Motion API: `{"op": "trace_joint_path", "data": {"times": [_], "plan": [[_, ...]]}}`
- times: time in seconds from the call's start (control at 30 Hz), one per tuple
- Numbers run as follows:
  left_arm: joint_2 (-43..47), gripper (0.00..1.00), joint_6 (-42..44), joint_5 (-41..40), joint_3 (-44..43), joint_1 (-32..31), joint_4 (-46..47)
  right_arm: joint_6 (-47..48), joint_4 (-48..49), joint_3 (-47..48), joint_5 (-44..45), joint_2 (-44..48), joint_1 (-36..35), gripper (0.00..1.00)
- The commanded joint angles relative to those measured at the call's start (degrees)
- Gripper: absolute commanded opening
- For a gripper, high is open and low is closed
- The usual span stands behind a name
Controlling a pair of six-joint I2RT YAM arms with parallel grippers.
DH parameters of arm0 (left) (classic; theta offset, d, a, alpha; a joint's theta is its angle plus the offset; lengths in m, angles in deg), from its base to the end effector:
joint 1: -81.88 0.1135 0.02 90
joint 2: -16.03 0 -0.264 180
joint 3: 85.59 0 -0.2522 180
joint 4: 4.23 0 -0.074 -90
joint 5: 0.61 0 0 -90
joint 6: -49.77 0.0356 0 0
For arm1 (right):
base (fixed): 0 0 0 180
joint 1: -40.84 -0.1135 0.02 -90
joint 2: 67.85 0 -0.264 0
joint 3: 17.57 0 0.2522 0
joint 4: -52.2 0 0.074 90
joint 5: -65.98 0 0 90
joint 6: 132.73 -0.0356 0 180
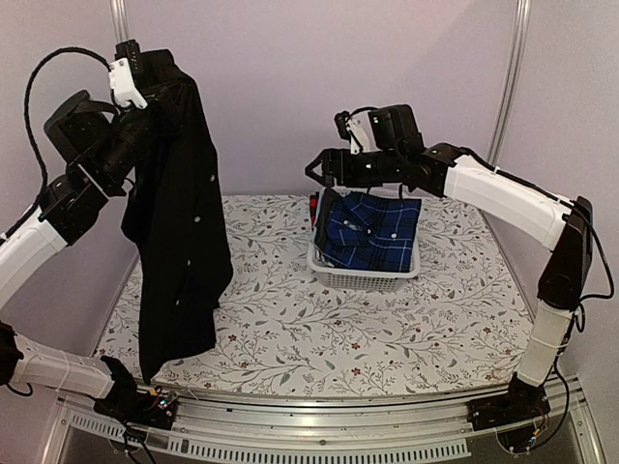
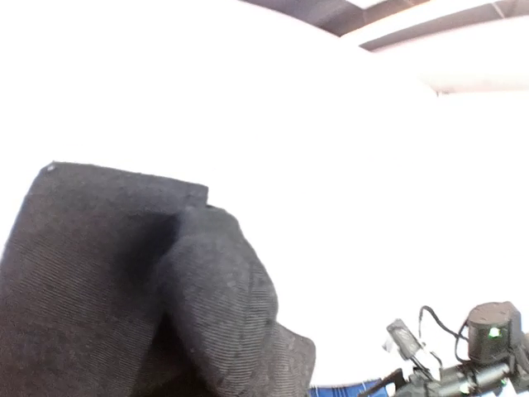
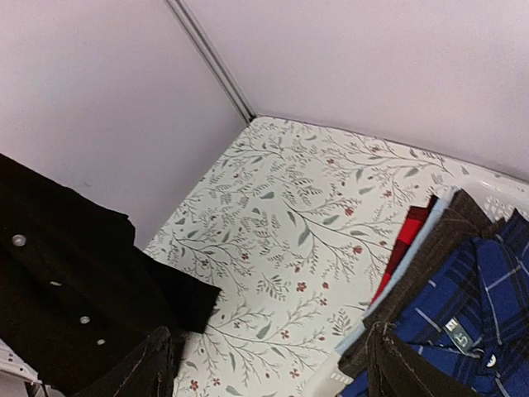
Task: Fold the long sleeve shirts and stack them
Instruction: Place the crumpled shirt at the center of the board.
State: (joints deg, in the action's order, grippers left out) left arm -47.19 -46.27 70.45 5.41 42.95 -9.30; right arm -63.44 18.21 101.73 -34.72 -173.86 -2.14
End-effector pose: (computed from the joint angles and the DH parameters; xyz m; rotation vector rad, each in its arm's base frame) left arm 0.1853 -0.1348 0.4969 0.0624 1.2424 -0.4829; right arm 0.3175 0.3049 0.3867 -0.5220 1.9702 0.9035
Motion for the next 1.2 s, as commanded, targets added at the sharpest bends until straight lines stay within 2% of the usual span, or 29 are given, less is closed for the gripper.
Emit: {"op": "trace_joint_path", "data": {"times": [0.0, 0.2, 0.3, 0.37, 0.53, 0.73, 0.77, 0.83, 0.87, 0.97, 1.03, 1.13, 1.17], "plan": [[-5.99, 0.00, -3.36, 9.65, -1.15, 2.54, -5.37, -2.58, -1.39, -6.77, 5.27, 3.58, 2.65, 0.79], [-13.43, 0.00, -12.84, 13.06, 6.26, 3.83, -8.03, -4.95, -1.06, -15.87, 6.97, 4.71, 4.79, 0.79], [-16.52, 0.00, -19.43, 12.77, 11.41, 6.18, -9.61, -5.76, -0.79, -19.82, 7.40, 5.11, 5.43, 0.78], [-18.73, 0.00, -23.75, 15.44, 14.65, 8.30, -11.34, -5.91, -0.69, -21.72, 7.89, 5.33, 5.54, 0.78], [-24.29, 0.00, -26.60, 18.14, 17.69, 9.30, -14.00, -6.00, -0.69, -23.53, 7.91, 5.32, 5.46, 0.77], [-23.68, 0.01, -27.09, 15.39, 18.67, 9.96, -16.22, -6.27, -0.68, -22.24, 7.97, 4.48, 3.80, 0.77], [-23.26, 0.05, -27.04, 14.88, 18.72, 10.04, -16.63, -6.23, -0.74, -21.77, 7.90, 4.23, 3.40, 0.77], [-22.38, 0.24, -26.93, 14.19, 18.66, 10.38, -17.17, -6.25, -0.82, -20.52, 7.72, 3.37, 2.59, 0.77], [-21.95, 0.30, -26.82, 14.14, 18.65, 10.45, -17.33, -6.27, -0.96, -19.90, 7.71, 2.88, 2.16, 0.77], [-20.12, 0.66, -26.48, 13.17, 18.15, 10.71, -18.51, -6.27, -1.03, -17.59, 7.26, 1.14, 0.46, 0.77], [-18.51, 0.85, -26.31, 12.33, 17.87, 10.68, -18.94, -6.10, -1.11, -15.78, 6.82, -0.24, -0.66, 0.77], [-16.62, 0.99, -25.55, 11.60, 17.27, 10.70, -19.82, -5.92, -1.10, -13.32, 5.79, -2.56, -1.83, 0.77], [-16.25, 0.99, -25.38, 11.46, 16.91, 10.69, -20.32, -5.99, -1.11, -12.36, 5.25, -3.17, -2.18, 0.77]]}}
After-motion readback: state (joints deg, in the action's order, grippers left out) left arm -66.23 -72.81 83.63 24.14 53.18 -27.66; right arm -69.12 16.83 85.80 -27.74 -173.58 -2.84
